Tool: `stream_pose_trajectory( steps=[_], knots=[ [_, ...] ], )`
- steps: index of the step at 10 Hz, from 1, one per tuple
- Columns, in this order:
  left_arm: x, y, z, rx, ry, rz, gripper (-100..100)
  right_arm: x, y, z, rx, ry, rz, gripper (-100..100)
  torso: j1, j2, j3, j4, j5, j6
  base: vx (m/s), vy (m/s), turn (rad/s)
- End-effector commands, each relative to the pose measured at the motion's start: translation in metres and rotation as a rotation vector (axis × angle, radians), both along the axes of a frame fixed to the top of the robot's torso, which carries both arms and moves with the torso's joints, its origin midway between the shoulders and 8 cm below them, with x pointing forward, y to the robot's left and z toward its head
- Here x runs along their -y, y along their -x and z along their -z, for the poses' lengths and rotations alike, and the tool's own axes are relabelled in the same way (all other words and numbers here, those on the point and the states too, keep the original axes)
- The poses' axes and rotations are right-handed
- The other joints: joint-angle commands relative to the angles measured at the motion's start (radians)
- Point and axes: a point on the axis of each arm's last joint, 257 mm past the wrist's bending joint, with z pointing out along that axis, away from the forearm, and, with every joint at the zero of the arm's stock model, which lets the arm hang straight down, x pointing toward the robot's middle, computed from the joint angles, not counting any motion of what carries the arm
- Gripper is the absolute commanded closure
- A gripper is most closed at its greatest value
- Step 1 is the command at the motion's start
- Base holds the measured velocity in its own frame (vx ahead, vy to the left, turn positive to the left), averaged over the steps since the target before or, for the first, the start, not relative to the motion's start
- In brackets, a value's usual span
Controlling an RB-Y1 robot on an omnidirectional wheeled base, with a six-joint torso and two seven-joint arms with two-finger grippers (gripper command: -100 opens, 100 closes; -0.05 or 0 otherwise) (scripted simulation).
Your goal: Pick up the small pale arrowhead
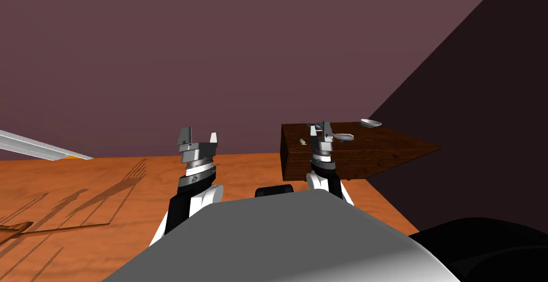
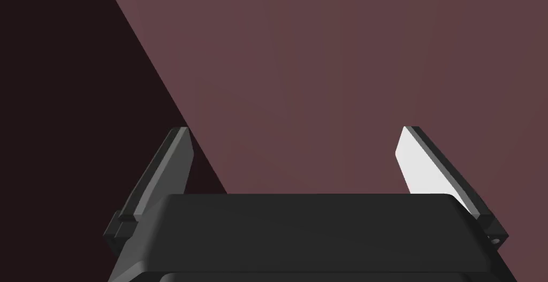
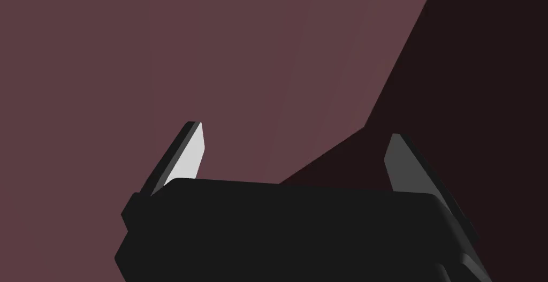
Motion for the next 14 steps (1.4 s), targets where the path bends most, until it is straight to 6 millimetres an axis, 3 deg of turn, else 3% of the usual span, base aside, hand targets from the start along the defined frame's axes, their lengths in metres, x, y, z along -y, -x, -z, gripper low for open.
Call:
stream_pose_trajectory(
  steps=[1,4,7,8,11,12,13,14],
  knots=[
    [0.0,0.0,0.0,0.0,0.0,0.0,0,-0.002,-0.002,0.01,-0.032,0.033,-0.008,-100,0.0,0.0,0.0,0.0,0.0,0.0,-0.009,0.015,0.048],
    [0.0,0.0,0.0,0.0,0.0,0.0,0,0.0,-0.008,0.047,-0.148,0.123,-0.02,-100,0.003,0.002,0.001,0.0,0.001,0.0,-0.025,0.051,0.09],
    [0.0,0.0,0.0,0.0,0.0,0.0,0,0.013,-0.007,0.104,-0.319,0.217,-0.016,-100,0.005,0.004,0.002,0.001,0.001,0.0,-0.047,0.085,0.126],
    [0.0,0.0,0.0,0.0,0.0,0.0,0,0.012,-0.007,0.105,-0.323,0.228,-0.022,-100,0.006,0.004,0.002,0.001,0.001,0.0,-0.028,0.053,0.03],
    [0.0,0.0,0.0,0.0,0.0,0.0,0,0.036,0.007,0.174,-0.53,0.328,-0.015,-100,0.004,0.003,0.002,0.001,0.001,0.0,-0.029,0.076,0.145],
    [0.0,0.0,0.0,0.0,0.0,0.0,0,0.036,0.009,0.176,-0.537,0.338,-0.02,-100,0.006,0.003,0.002,0.001,0.001,0.0,-0.029,0.076,0.034],
    [0.0,0.0,0.0,0.0,0.0,0.0,0,0.046,0.016,0.198,-0.604,0.373,-0.019,-100,0.005,0.003,0.002,0.001,0.001,0.0,-0.027,0.056,0.098],
    [0.0,0.0,0.0,0.0,0.0,0.0,0,0.046,0.018,0.201,-0.614,0.376,-0.02,-100,0.004,0.003,0.002,0.001,0.001,0.0,-0.018,0.042,0.057]
  ],
)
